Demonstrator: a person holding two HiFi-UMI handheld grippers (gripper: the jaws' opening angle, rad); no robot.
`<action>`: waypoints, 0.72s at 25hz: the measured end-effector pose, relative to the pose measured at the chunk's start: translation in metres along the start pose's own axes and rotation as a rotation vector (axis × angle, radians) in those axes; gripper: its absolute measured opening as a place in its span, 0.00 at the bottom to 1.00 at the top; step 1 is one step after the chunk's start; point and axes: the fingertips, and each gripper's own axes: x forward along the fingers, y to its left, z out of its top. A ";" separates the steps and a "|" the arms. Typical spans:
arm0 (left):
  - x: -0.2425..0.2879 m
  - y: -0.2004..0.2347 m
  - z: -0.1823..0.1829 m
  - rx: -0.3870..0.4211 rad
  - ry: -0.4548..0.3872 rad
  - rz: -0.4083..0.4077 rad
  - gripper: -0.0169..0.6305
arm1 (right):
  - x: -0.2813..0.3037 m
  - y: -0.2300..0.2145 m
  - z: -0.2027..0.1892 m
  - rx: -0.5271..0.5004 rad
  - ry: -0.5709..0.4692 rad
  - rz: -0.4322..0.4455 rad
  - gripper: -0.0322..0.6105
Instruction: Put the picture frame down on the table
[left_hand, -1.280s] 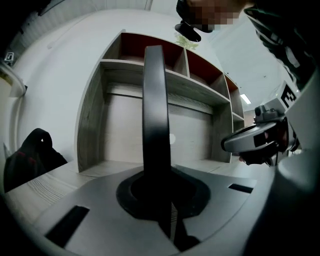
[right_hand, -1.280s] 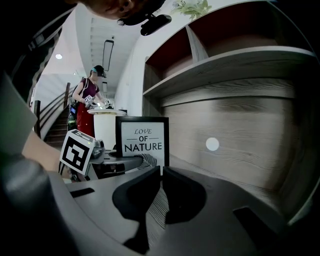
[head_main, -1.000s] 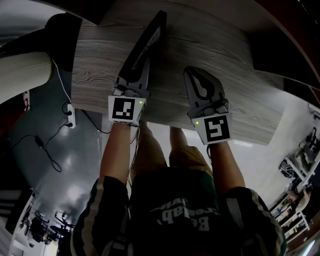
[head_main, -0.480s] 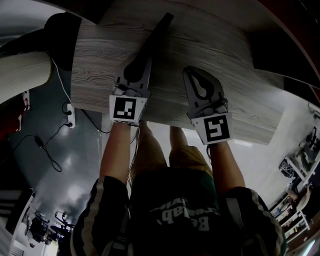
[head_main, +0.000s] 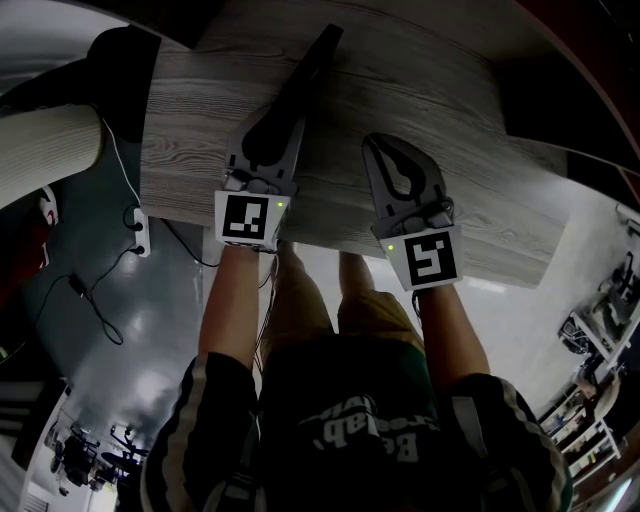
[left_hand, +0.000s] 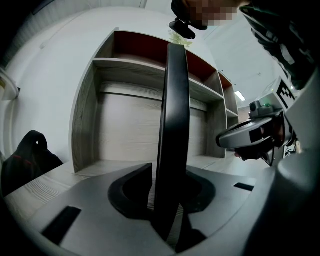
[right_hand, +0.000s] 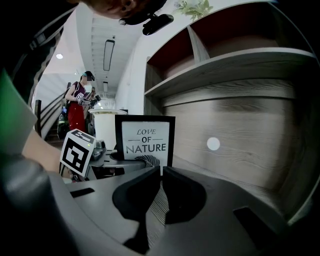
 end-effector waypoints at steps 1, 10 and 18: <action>0.000 0.000 0.000 0.003 0.000 -0.002 0.20 | 0.000 0.000 0.001 0.001 -0.003 0.000 0.11; -0.005 0.002 0.003 0.006 0.000 -0.004 0.25 | 0.000 0.000 0.005 0.005 -0.003 0.001 0.11; -0.023 0.006 -0.001 0.003 0.007 0.047 0.26 | -0.001 0.001 0.008 0.010 -0.022 0.021 0.11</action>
